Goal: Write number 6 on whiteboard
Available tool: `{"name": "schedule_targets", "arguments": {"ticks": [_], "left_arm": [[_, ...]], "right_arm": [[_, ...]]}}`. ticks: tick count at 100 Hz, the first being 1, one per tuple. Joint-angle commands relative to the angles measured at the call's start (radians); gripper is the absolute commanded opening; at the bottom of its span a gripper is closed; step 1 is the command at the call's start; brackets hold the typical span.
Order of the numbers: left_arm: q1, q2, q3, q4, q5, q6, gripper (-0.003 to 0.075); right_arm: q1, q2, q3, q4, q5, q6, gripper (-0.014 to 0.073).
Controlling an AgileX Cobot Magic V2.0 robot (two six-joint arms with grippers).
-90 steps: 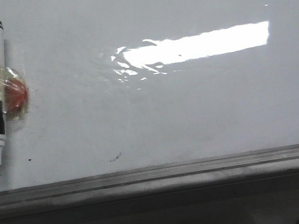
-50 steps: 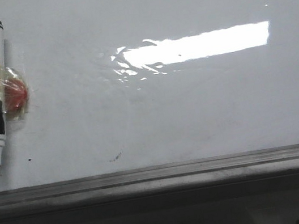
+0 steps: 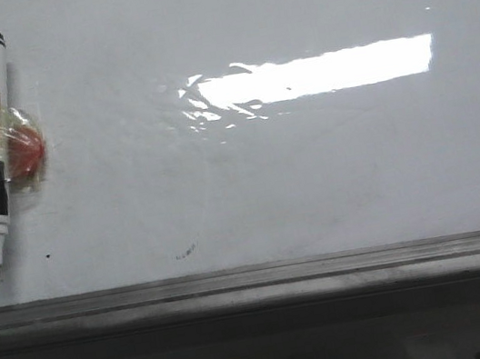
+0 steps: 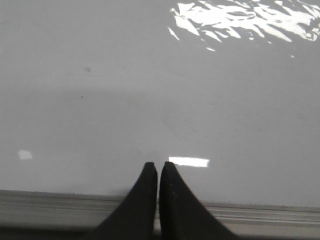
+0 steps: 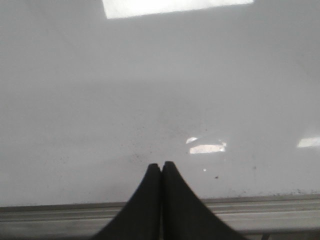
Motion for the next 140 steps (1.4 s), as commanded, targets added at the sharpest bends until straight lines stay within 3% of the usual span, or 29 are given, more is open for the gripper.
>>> {"name": "schedule_targets", "arguments": {"ticks": [1, 39, 50, 74, 104, 140], "left_arm": [[-0.006, -0.031, 0.043, -0.002, -0.045, -0.009, -0.0019], [-0.006, -0.031, 0.043, 0.007, -0.055, -0.005, -0.0019], [-0.006, -0.031, 0.043, 0.029, -0.067, -0.005, -0.0019], [-0.006, -0.031, 0.043, 0.140, -0.075, -0.005, -0.0019], [-0.006, -0.031, 0.043, 0.188, -0.075, -0.005, -0.0019], [-0.006, -0.031, 0.043, 0.216, -0.097, -0.005, -0.0019]], "right_arm": [[-0.003, -0.019, 0.029, -0.002, -0.023, -0.002, -0.0064], [-0.003, -0.019, 0.029, -0.066, -0.021, -0.002, -0.0064], [-0.003, -0.019, 0.029, -0.152, -0.033, -0.002, -0.0064], [-0.003, -0.019, 0.029, -0.154, -0.333, -0.002, -0.0064], [-0.003, -0.019, 0.029, -0.154, -0.476, -0.002, -0.0064], [-0.003, -0.019, 0.029, -0.138, -0.326, -0.002, -0.0064]]}}
